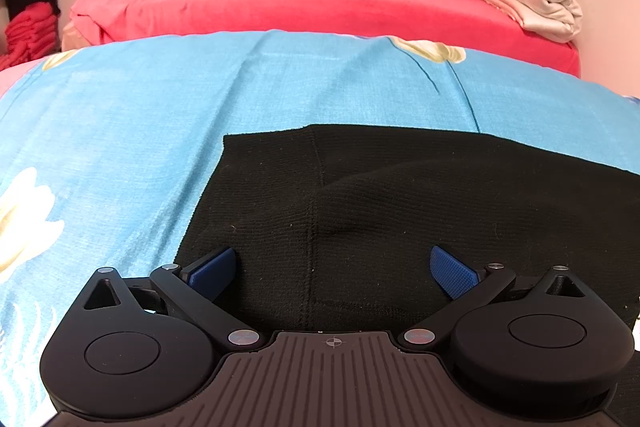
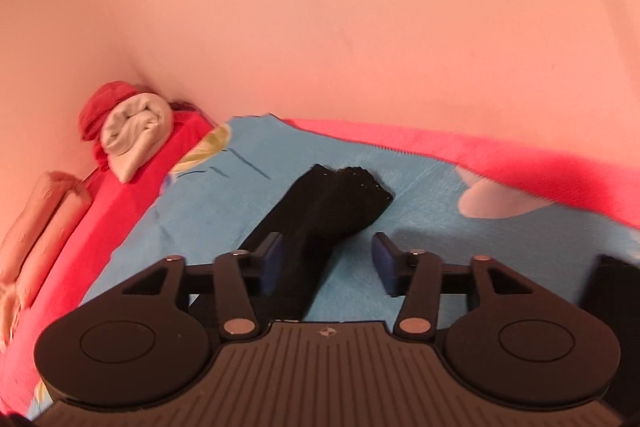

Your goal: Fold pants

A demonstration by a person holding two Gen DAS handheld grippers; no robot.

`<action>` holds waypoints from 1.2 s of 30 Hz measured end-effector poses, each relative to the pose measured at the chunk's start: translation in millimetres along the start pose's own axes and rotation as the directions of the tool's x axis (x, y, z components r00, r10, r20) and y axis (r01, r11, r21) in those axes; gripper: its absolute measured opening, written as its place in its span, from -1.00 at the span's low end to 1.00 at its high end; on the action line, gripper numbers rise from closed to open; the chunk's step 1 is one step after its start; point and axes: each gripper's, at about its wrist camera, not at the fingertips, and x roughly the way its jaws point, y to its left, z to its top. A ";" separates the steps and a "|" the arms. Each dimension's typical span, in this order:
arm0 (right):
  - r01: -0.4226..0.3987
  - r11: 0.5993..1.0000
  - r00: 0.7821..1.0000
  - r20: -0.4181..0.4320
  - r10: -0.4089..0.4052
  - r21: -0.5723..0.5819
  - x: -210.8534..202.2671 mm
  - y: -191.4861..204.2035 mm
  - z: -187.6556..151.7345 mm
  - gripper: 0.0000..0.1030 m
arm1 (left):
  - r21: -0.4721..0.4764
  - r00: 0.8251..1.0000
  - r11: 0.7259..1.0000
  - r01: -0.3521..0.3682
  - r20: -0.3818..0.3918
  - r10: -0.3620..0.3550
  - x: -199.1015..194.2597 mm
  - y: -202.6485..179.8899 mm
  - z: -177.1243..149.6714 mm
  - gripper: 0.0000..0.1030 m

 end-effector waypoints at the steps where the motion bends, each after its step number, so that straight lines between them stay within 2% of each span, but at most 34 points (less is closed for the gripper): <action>1: -0.020 1.000 1.000 0.000 0.020 -0.006 -12.4 -0.1 -2.9 0.22 | -0.001 1.000 1.000 -0.001 -0.003 0.001 -0.7 0.0 0.3 1.00; 6: -0.165 0.986 0.986 -0.035 0.164 -0.011 -68.8 6.0 -31.3 0.34 | -0.039 1.000 0.999 0.008 -0.024 -0.009 -17.2 3.5 -3.0 1.00; 10: -0.260 0.965 0.964 -0.063 0.257 -0.042 -111.1 13.1 -65.4 0.37 | -0.084 0.994 0.991 0.104 -0.007 -0.105 -55.8 17.4 -18.9 1.00; 12: -0.280 0.959 0.959 -0.066 0.277 -0.036 -128.8 11.3 -82.2 0.40 | -0.094 0.988 0.984 0.152 0.003 -0.152 -80.9 26.1 -31.6 1.00; 14: -0.280 0.960 0.958 -0.075 0.278 -0.016 -144.5 2.8 -95.2 0.40 | -0.086 0.985 0.981 0.173 -0.005 -0.174 -103.6 32.9 -47.4 1.00; 17: -0.248 0.968 0.963 -0.100 0.251 0.042 -164.6 -19.7 -107.9 0.37 | -0.087 0.975 0.976 0.202 -0.080 -0.209 -124.1 41.0 -74.5 1.00; 20: -0.177 0.983 0.976 -0.122 0.183 0.058 -181.8 -40.8 -115.2 0.32 | -0.151 0.950 0.956 0.251 -0.152 -0.274 -131.0 50.4 -95.1 1.00; 22: -0.128 0.990 0.982 -0.132 0.135 0.060 -189.9 -53.3 -117.6 0.31 | -0.217 0.923 0.927 0.307 -0.171 -0.346 -129.8 55.0 -103.8 1.00; 25: -0.070 0.994 0.987 -0.139 0.081 0.084 -195.2 -70.8 -118.3 0.31 | -0.243 0.923 0.917 0.316 -0.144 -0.357 -125.0 54.2 -101.4 1.00; 28: -0.033 0.989 0.988 -0.147 0.054 0.141 -194.3 -89.8 -116.2 0.31 | -0.290 0.911 0.888 0.357 -0.101 -0.399 -117.1 52.7 -99.8 1.00; 29: -0.028 0.986 0.987 -0.148 0.053 0.166 -193.8 -95.9 -115.3 0.31 | -0.298 0.913 0.885 0.358 -0.086 -0.398 -115.1 51.5 -99.3 1.00; 32: -0.058 0.977 0.985 -0.146 0.089 0.206 -187.6 -108.4 -112.5 0.29 | -0.298 0.916 0.880 0.369 -0.044 -0.399 -108.3 48.8 -99.5 1.00; 36: -0.086 0.972 0.986 -0.123 0.115 0.217 -173.3 -110.9 -107.0 0.29 | -0.330 0.912 0.860 0.389 0.005 -0.410 -99.0 48.4 -95.3 1.00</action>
